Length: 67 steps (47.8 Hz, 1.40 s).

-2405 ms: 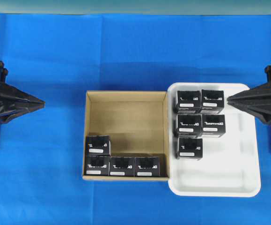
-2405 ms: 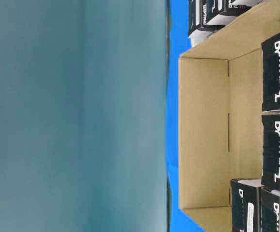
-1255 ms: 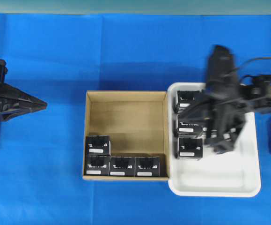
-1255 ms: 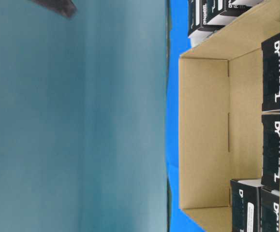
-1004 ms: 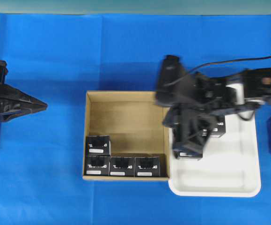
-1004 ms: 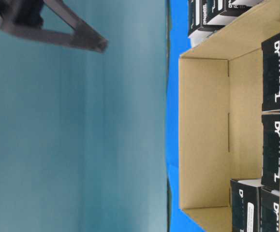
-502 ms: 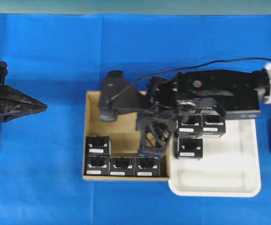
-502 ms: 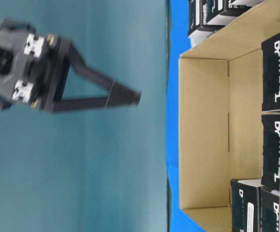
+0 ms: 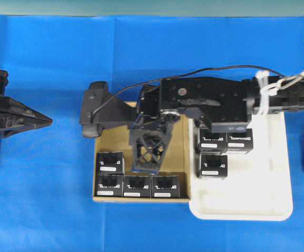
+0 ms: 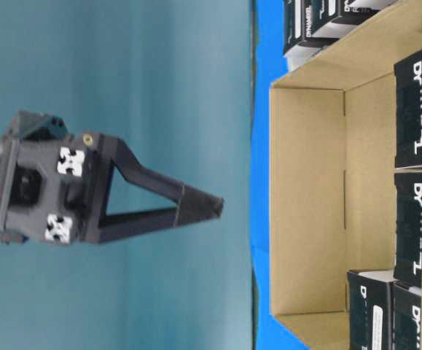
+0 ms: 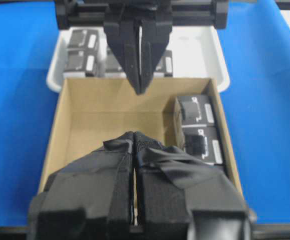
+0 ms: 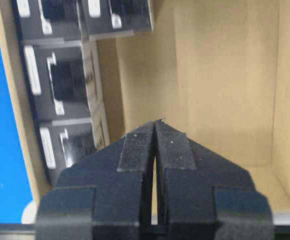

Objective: Pick the box from inside the cardboard box.
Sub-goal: 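Swing the right gripper from the tray over the cardboard box, then lower the open right gripper into the cardboard box's back-left corner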

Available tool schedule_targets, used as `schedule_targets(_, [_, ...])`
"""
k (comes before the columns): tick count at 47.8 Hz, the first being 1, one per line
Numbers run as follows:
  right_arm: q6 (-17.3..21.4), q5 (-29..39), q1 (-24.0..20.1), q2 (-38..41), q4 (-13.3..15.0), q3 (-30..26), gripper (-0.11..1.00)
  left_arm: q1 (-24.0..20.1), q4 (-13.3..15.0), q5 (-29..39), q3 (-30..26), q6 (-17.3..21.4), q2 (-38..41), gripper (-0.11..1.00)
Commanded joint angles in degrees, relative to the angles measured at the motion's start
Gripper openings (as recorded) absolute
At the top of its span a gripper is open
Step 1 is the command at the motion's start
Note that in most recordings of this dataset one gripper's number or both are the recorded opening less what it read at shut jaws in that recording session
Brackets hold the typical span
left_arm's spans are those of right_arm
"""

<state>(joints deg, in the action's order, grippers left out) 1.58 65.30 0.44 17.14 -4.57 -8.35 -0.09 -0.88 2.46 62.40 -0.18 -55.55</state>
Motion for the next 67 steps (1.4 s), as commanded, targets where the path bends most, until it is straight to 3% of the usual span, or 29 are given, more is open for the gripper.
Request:
schedule_targets(1, [-0.44, -0.79, -0.18, 1.32, 0.00, -1.58, 0.03, -0.09, -0.09, -0.26, -1.76, -0.09, 0.18, -0.02])
schedule_targets(11, [-3.96, -1.32, -0.70, 4.13, -0.18, -4.04, 0.03, -0.09, -0.09, 0.26, -1.76, -0.09, 0.00, -0.02])
schedule_targets(22, [-4.22, -1.41, -0.70, 7.38, -0.18, -7.12, 0.03, -0.18, -0.09, 4.92, -1.93, -0.18, -1.76, -0.02])
schedule_targets(34, [-5.98, -2.46, -1.32, 9.32, -0.18, -7.65, 0.13, -0.18, -0.09, 8.53, -1.93, -0.18, -3.52, -0.02])
schedule_targets(44, [-10.99, -5.10, -1.85, 9.93, -1.93, -7.82, 0.38, -0.53, -0.09, 9.76, -1.85, -0.09, -3.43, -0.02])
schedule_targets(53, [-11.69, -7.03, -1.76, 10.28, -2.72, -7.73, 0.89, -0.53, -0.09, 10.02, -1.76, -0.18, -3.43, -0.02])
schedule_targets(55, [-11.43, -7.12, -1.67, 10.55, -2.72, -7.82, 0.95, -0.53, -0.09, 10.02, -1.67, -0.18, -3.43, -0.02])
schedule_targets(61, [-10.11, -6.50, -0.79, 11.34, -4.04, -8.17, 0.96, -0.53, -0.09, 10.02, -1.67, -0.18, -3.43, -0.02])
schedule_targets(67, [-9.23, -5.19, 1.05, 12.04, -9.05, -8.61, 0.95, -0.53, -0.09, 10.02, -1.67, -0.18, -3.43, -0.02])
